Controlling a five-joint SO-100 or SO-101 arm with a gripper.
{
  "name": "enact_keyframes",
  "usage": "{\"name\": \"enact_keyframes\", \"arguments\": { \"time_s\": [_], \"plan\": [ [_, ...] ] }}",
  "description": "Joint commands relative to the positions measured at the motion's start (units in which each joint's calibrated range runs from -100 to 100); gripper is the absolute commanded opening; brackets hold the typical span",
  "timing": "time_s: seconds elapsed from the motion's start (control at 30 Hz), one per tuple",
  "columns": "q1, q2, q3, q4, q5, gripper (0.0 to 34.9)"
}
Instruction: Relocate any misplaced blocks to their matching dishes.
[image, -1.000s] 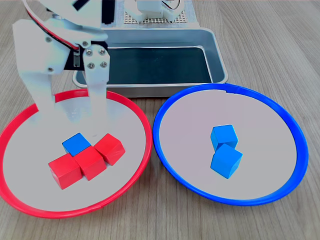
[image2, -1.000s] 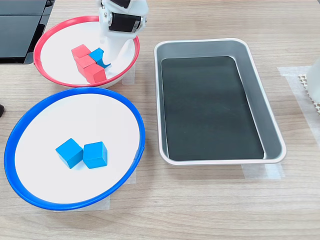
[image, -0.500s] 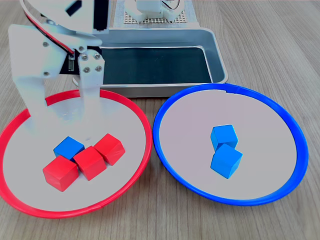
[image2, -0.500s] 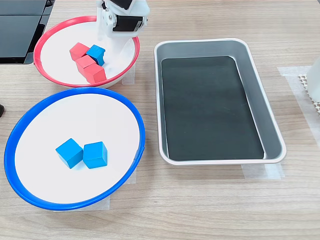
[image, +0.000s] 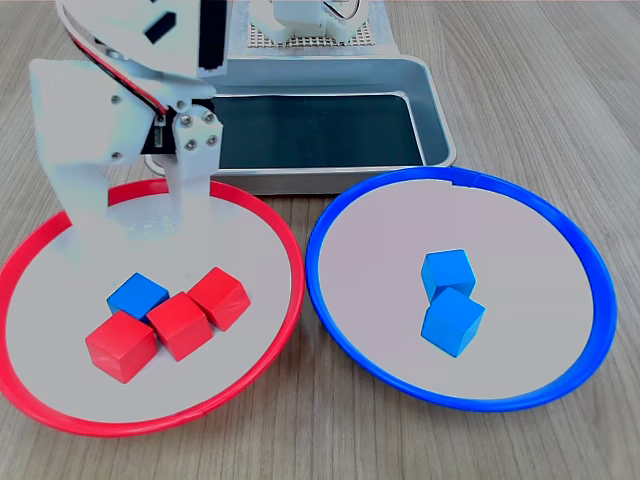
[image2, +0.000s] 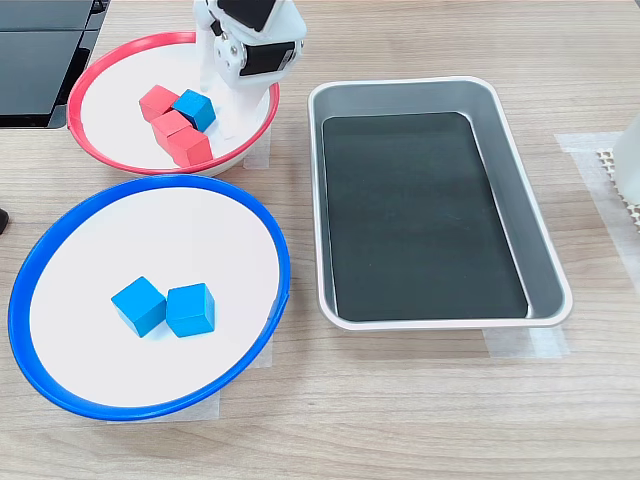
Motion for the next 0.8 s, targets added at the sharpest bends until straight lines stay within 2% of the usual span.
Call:
{"name": "enact_keyframes", "arguments": {
  "time_s": [0.0,0.23,0.47,0.57,0.77],
  "plan": [
    [0.47,-4.13,-1.88,0.74,2.39,14.4],
    [1.13,-3.87,-3.7,0.74,7.57,13.8],
    [1.7,-3.87,-3.88,0.9,10.6,15.7],
    [1.7,-3.27,-5.25,3.3,11.82,17.0],
    [1.22,-0.88,-9.07,4.95,12.06,17.1]
  ]
}}
